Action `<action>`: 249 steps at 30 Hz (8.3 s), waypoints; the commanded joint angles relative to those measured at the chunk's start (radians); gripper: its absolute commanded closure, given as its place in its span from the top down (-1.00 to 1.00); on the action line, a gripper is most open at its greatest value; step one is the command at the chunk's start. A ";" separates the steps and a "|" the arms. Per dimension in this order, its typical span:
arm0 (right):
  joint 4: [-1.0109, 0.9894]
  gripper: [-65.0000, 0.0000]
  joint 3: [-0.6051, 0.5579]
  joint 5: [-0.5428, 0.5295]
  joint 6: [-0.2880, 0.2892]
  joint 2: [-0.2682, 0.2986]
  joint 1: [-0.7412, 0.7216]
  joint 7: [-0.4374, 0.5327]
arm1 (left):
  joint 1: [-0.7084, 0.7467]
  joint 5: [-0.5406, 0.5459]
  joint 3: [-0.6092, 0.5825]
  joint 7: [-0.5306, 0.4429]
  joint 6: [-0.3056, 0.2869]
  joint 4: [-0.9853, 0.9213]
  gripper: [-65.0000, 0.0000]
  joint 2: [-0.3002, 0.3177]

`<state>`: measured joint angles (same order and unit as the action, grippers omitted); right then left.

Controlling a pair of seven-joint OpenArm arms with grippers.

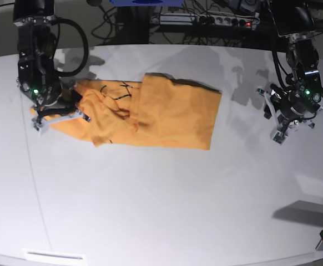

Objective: Fold the T-shirt properly

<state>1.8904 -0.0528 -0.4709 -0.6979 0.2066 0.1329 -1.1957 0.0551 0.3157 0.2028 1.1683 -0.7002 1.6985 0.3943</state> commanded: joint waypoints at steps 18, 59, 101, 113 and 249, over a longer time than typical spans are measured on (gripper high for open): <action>-0.150 -0.59 -0.017 0.004 0.000 0.083 -0.055 0.017 | -0.039 0.003 0.007 -0.014 0.002 -0.001 -0.31 0.016; 0.039 0.92 -0.022 0.010 0.000 0.170 -0.069 0.106 | -0.084 0.001 -0.050 -0.014 0.002 -0.065 -0.31 -0.005; -0.151 0.90 0.704 -0.407 0.369 0.020 -0.063 -0.063 | -0.073 0.001 -0.041 -0.014 0.002 -0.064 -0.31 -0.002; -0.303 0.67 0.695 -0.584 0.366 0.060 -0.060 -0.062 | -0.073 0.001 -0.041 -0.014 0.002 -0.062 -0.31 0.001; -0.067 -1.00 0.061 -0.142 0.000 0.218 -0.172 -0.031 | -0.036 0.001 0.037 -0.014 0.002 -0.064 -0.31 0.012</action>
<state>1.8061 0.0040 -0.6056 -0.6991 0.4122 -0.0200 -1.2327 0.0311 0.3153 0.2348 1.1637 -0.7002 1.6203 0.3885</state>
